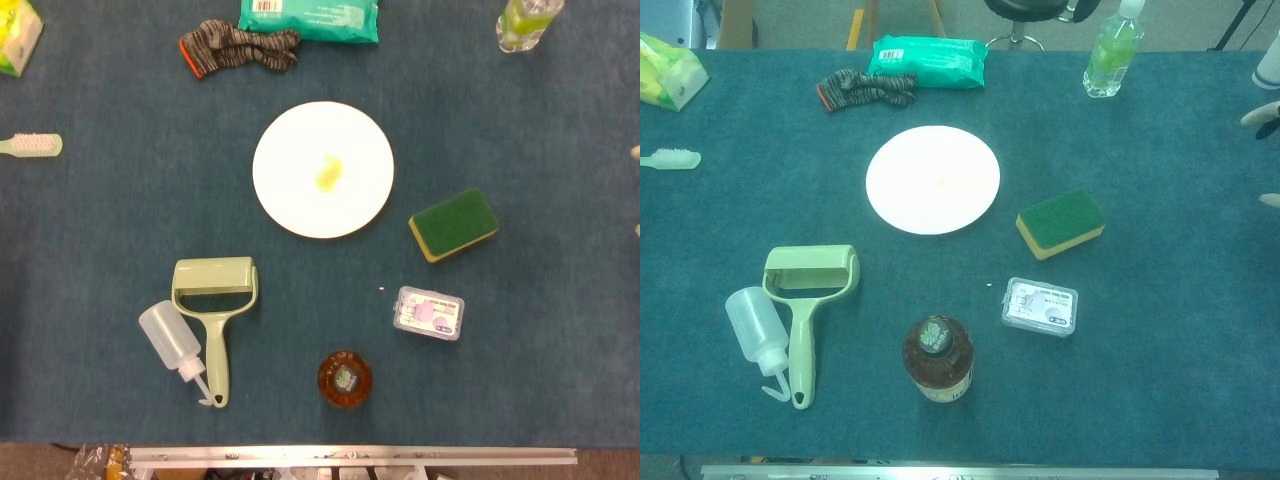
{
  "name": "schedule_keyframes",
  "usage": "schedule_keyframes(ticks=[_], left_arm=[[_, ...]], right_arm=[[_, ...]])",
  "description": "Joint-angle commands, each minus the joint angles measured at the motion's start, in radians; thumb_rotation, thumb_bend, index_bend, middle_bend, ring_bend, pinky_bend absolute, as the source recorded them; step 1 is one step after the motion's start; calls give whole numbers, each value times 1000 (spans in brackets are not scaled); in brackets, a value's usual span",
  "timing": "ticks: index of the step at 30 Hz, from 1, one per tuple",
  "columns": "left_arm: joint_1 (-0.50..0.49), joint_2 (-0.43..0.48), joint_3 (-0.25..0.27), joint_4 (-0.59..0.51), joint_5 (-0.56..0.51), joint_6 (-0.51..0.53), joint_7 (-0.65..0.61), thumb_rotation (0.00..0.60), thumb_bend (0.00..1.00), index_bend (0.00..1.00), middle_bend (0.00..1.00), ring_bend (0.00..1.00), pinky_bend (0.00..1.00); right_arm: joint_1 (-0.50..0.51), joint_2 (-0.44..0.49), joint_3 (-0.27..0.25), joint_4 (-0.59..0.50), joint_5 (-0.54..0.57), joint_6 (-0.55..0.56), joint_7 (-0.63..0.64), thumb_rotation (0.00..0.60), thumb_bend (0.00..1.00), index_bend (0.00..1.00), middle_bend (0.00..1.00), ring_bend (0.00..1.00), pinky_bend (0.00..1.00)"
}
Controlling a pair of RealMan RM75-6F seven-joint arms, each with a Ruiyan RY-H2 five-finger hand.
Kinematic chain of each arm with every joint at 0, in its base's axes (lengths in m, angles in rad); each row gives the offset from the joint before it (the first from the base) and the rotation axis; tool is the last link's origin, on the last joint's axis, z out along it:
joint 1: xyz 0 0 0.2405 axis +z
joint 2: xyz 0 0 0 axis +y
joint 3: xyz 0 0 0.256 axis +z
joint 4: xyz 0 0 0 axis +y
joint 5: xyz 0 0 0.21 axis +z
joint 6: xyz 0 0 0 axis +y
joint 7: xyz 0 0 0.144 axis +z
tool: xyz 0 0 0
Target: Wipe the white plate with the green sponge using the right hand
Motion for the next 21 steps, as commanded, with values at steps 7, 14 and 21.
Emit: schedule_keyframes(ticks=[7, 14, 21], left_arm=[[3, -2, 5, 3, 6, 5, -2, 600, 358, 420, 306, 285, 455], [6, -4, 7, 5, 5, 5, -7, 600, 358, 420, 308, 286, 455], [11, -5, 9, 15, -1, 3, -17, 600, 358, 420, 313, 287, 455]], right_arm=[[143, -50, 13, 73, -7, -173, 28, 600, 33, 298, 331, 214, 305], [232, -111, 4, 143, -45, -261, 49, 600, 0, 298, 275, 170, 286], [299, -150, 2, 170, -79, -301, 84, 600, 0, 284, 250, 154, 279]])
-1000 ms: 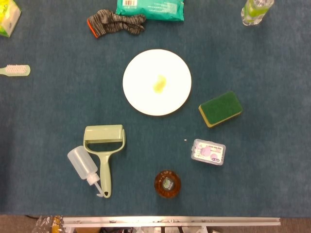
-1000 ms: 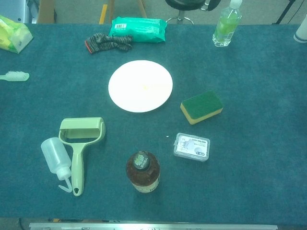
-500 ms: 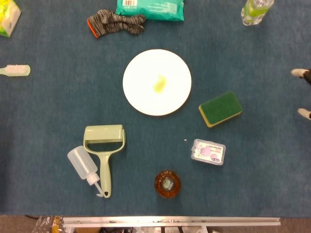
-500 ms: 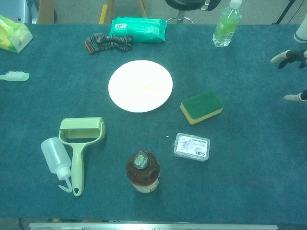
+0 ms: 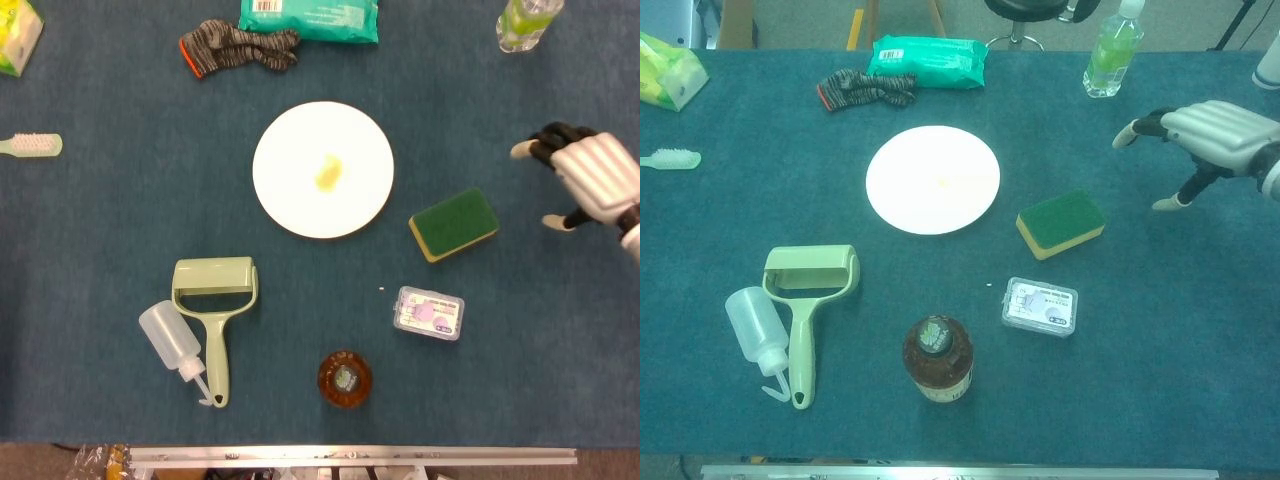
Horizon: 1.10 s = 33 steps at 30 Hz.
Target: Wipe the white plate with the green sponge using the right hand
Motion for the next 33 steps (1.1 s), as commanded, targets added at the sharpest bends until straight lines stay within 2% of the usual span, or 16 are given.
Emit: schedule_keyframes(ticks=[1, 13, 21, 33], left_arm=[[1, 0, -1, 4, -3, -2, -4, 600, 358, 420, 314, 288, 455], [5, -11, 0, 25, -5, -5, -33, 600, 358, 420, 322, 294, 455], [12, -15, 2, 41, -6, -5, -56, 600, 358, 420, 327, 295, 455], [18, -27, 5, 73, -4, -9, -92, 600, 357, 420, 332, 297, 455]], right_arm=[[25, -15, -3, 8, -15, -16, 11, 600, 0, 283, 249, 153, 278], [108, -103, -27, 92, -26, -90, 50, 600, 0, 266, 230, 131, 269], [141, -145, -39, 141, -40, -102, 106, 600, 0, 267, 224, 120, 269], [153, -129, -66, 92, -41, -93, 113, 600, 0, 267, 223, 119, 269]])
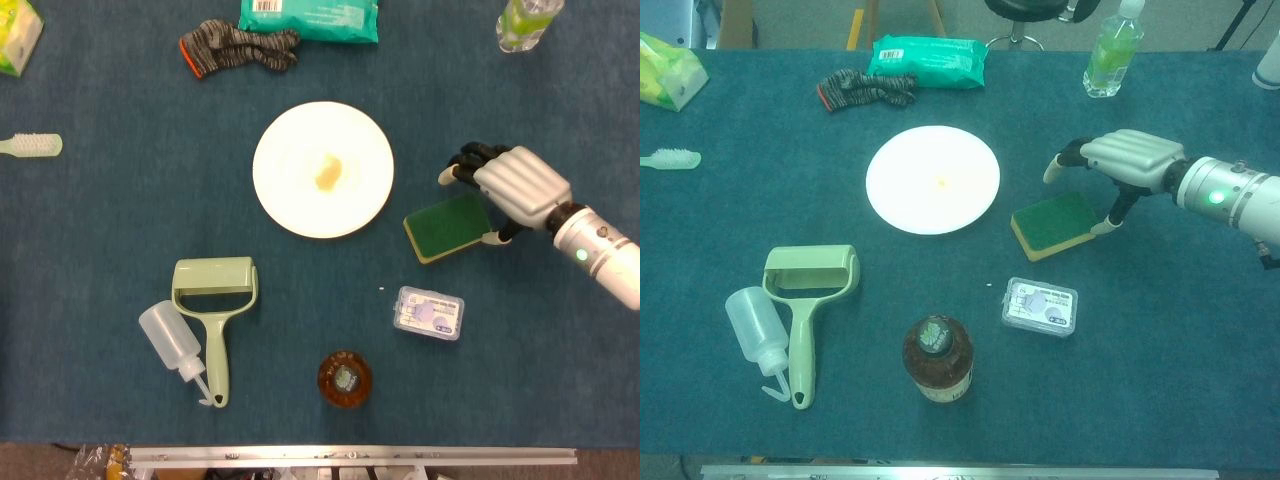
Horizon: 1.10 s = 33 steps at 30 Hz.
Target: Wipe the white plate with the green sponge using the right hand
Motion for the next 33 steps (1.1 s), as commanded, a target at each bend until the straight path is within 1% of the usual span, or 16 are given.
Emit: schedule_keyframes(ticks=[1, 10, 16, 19, 26, 33], left_arm=[[0, -2, 1, 1, 3, 2, -1, 600, 357, 420, 332, 297, 455], [1, -5, 0, 8, 1, -4, -9, 600, 358, 420, 333, 297, 455], [4, -12, 3, 21, 1, -9, -20, 600, 358, 420, 333, 297, 455], [5, -13, 3, 26, 2, -8, -25, 600, 357, 420, 333, 297, 455], [6, -15, 3, 31, 3, -9, -31, 600, 358, 420, 333, 297, 455], [7, -19, 3, 35, 0, -15, -34, 600, 358, 420, 334, 297, 455]], right_arm=[[1, 2, -8, -8, 8, -4, -12, 600, 0, 267, 223, 119, 269], [10, -19, -26, 10, 39, -41, -25, 600, 0, 266, 223, 119, 269], [10, -36, -30, 28, 37, -26, -25, 600, 0, 266, 240, 129, 270], [3, -48, -31, 44, 28, 1, -23, 600, 3, 267, 294, 186, 284], [-10, -72, -36, 80, 4, 57, -17, 600, 84, 273, 426, 348, 346], [-21, -77, -38, 89, -8, 96, -2, 600, 110, 316, 510, 444, 380]])
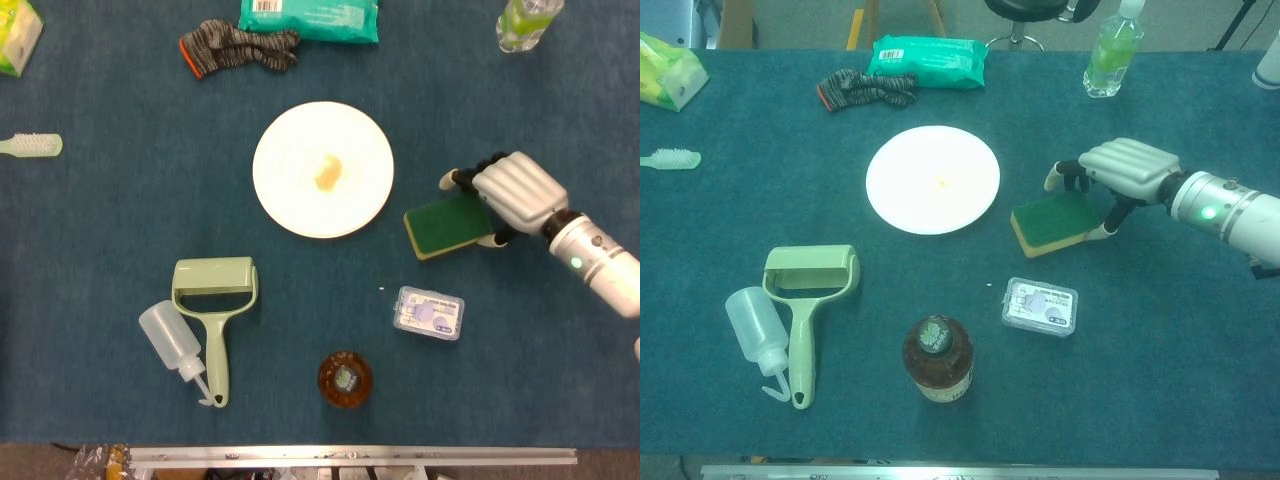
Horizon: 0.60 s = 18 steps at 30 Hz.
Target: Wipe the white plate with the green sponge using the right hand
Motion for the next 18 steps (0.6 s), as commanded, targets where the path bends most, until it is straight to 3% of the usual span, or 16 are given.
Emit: schedule_keyframes(ticks=[1, 10, 18], left_arm=[[1, -1, 0, 3, -2, -1, -3, 600, 358, 420, 334, 297, 455], [0, -2, -3, 5, -1, -3, -5, 600, 357, 420, 335, 297, 455], [-3, 3, -8, 2, -2, -2, -4, 600, 358, 420, 335, 298, 455]], right_arm=[[-5, 4, 2, -5, -3, 16, 12, 600, 111, 320, 515, 449, 383], [-2, 38, 31, -53, 3, 52, 3, 600, 111, 320, 516, 450, 383], [52, 33, 106, -37, 70, 6, -20, 600, 111, 394, 516, 450, 383]])
